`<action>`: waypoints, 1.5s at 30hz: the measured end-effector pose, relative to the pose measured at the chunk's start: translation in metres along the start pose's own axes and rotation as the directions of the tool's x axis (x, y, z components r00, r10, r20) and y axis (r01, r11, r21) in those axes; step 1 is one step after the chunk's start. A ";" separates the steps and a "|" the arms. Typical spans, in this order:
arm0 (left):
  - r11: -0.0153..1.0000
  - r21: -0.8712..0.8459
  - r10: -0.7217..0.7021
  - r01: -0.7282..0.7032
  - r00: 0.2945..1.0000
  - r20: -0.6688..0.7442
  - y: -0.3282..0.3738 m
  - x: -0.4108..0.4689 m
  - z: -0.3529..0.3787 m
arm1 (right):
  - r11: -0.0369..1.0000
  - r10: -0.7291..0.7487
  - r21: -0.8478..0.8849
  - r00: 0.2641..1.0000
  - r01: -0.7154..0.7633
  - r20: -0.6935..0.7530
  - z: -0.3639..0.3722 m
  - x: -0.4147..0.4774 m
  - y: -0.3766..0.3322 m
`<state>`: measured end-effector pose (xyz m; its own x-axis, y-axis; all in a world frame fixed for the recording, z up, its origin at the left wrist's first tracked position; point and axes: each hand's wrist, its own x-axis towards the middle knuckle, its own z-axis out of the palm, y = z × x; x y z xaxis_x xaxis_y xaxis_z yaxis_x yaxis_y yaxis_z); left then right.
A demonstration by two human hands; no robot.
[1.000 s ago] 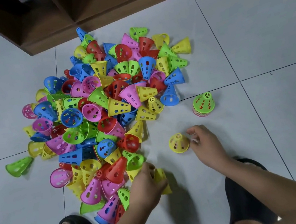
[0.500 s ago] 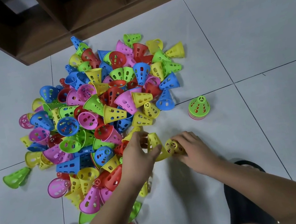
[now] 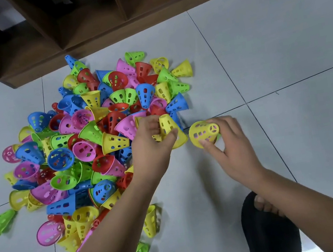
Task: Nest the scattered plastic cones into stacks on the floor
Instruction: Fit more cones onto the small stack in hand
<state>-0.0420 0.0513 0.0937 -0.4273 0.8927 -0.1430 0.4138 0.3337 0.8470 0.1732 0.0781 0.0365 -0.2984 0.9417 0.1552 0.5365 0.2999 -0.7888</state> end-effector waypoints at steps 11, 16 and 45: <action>0.991 -0.128 0.047 -0.039 0.997 0.064 0.031 0.007 0.045 | 0.984 0.052 -0.167 0.998 -0.054 -0.016 -0.011 0.025 0.044; 0.992 -0.100 0.092 -0.082 0.991 0.101 0.026 0.009 0.075 | 0.965 0.150 -0.225 0.987 -0.134 0.057 0.004 0.015 0.065; 0.893 0.440 -0.108 0.095 0.994 0.005 -0.154 -0.125 -0.104 | 1.000 0.015 -0.005 0.797 -0.014 0.604 0.119 -0.068 -0.018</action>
<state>-0.1363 -0.1436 0.0345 -0.4656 0.8530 -0.2359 0.6828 0.5158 0.5174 0.0895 -0.0094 -0.0308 -0.7064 0.6634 -0.2469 0.5450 0.2871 -0.7877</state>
